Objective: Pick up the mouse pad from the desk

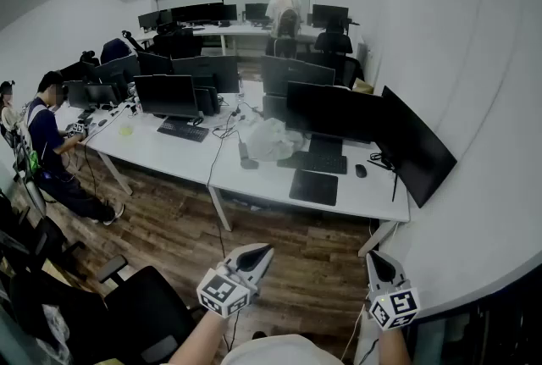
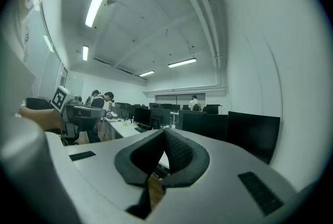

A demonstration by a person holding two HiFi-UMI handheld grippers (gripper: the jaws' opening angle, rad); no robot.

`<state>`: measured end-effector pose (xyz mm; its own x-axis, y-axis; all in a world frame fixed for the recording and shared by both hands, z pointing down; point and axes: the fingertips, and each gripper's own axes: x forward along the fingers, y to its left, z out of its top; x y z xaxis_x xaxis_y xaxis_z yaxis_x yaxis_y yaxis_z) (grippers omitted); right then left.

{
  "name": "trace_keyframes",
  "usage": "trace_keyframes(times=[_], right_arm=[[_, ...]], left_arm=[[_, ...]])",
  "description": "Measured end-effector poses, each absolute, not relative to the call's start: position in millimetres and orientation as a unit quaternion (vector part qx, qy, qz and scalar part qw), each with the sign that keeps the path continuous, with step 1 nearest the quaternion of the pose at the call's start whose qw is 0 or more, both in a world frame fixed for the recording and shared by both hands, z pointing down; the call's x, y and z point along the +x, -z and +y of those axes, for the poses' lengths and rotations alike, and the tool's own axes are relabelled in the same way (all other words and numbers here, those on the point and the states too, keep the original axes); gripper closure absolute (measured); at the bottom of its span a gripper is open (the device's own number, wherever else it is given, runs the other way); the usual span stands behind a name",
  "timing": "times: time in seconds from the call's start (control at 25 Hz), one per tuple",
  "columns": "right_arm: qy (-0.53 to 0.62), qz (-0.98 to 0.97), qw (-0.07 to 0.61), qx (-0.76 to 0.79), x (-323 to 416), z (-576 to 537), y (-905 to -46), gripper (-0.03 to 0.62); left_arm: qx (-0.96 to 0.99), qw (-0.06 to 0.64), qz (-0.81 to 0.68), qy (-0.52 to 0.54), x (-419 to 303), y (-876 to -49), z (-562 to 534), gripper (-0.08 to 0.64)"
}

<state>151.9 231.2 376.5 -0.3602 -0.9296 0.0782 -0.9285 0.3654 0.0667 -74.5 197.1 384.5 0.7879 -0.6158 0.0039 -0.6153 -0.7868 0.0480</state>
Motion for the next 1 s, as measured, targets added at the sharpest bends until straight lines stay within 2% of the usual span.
trace_keyframes(times=[1.0], right_arm=[[-0.002,-0.825,0.047,0.563,139,230,-380,0.578]], left_arm=[[0.944,0.039,-0.329,0.006,-82,-395,200,0.545]])
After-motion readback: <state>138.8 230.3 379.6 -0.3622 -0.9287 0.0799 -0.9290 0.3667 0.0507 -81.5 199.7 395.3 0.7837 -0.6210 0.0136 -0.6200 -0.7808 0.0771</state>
